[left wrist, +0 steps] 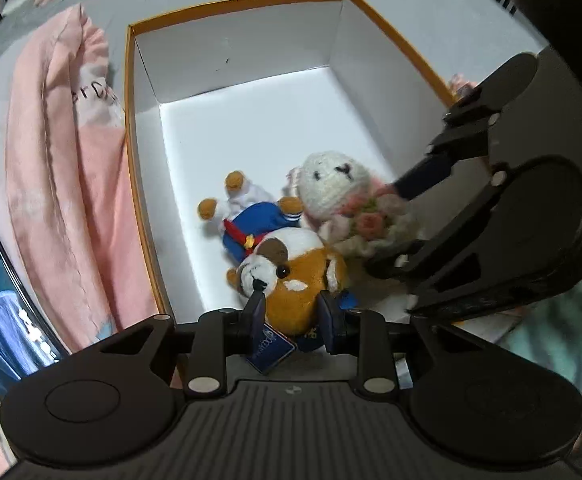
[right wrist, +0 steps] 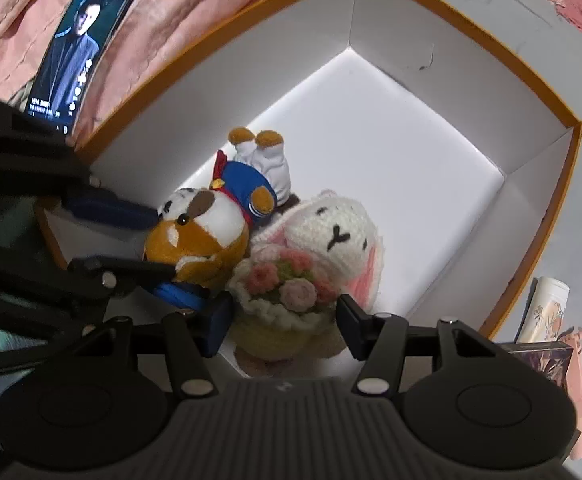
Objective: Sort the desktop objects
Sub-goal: 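Open both tools and release the dog and bunny in the box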
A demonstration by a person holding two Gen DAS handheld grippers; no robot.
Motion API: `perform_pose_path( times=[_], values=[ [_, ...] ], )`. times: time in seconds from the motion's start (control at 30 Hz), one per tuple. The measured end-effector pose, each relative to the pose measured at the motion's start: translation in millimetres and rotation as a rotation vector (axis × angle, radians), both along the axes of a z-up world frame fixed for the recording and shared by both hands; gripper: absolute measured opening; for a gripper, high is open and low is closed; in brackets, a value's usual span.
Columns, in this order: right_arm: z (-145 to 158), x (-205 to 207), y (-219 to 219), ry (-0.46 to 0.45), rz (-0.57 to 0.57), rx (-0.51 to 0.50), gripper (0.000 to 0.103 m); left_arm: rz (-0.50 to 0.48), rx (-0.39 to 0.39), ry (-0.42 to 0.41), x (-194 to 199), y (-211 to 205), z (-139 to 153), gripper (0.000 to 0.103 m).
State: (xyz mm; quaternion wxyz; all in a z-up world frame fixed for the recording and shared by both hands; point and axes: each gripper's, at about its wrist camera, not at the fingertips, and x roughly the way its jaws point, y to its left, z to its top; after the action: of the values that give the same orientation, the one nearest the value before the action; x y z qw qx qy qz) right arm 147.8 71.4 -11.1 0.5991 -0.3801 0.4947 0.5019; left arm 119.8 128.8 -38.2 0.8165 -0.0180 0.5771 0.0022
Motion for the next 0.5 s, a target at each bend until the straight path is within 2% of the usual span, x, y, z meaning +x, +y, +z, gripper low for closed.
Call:
perform_pose_path(
  times=[0.1, 0.2, 0.3, 0.33, 0.43, 0.5],
  values=[
    [-3, 3, 0, 0.017, 0.030, -0.002, 0.061, -0.010, 0.017, -0.001, 5, 0, -2, 0.032],
    [-5, -1, 1, 0.002, 0.061, -0.006, 0.062, -0.035, -0.039, -0.022, 5, 7, 0, 0.033],
    [-6, -4, 2, -0.019, 0.082, -0.002, 0.063, 0.010, -0.162, -0.056, 1, 26, 5, 0.032],
    [-7, -4, 2, -0.025, 0.083, -0.001, 0.064, 0.033, -0.180, -0.067, -2, 32, 7, 0.032],
    [-12, -6, 5, -0.054, 0.095, 0.001, 0.067, 0.102, -0.175, -0.137, -16, 46, 17, 0.032],
    [-21, -10, 8, -0.106, 0.121, -0.022, 0.067, 0.147, -0.201, -0.191, -26, 53, 27, 0.032]
  ],
)
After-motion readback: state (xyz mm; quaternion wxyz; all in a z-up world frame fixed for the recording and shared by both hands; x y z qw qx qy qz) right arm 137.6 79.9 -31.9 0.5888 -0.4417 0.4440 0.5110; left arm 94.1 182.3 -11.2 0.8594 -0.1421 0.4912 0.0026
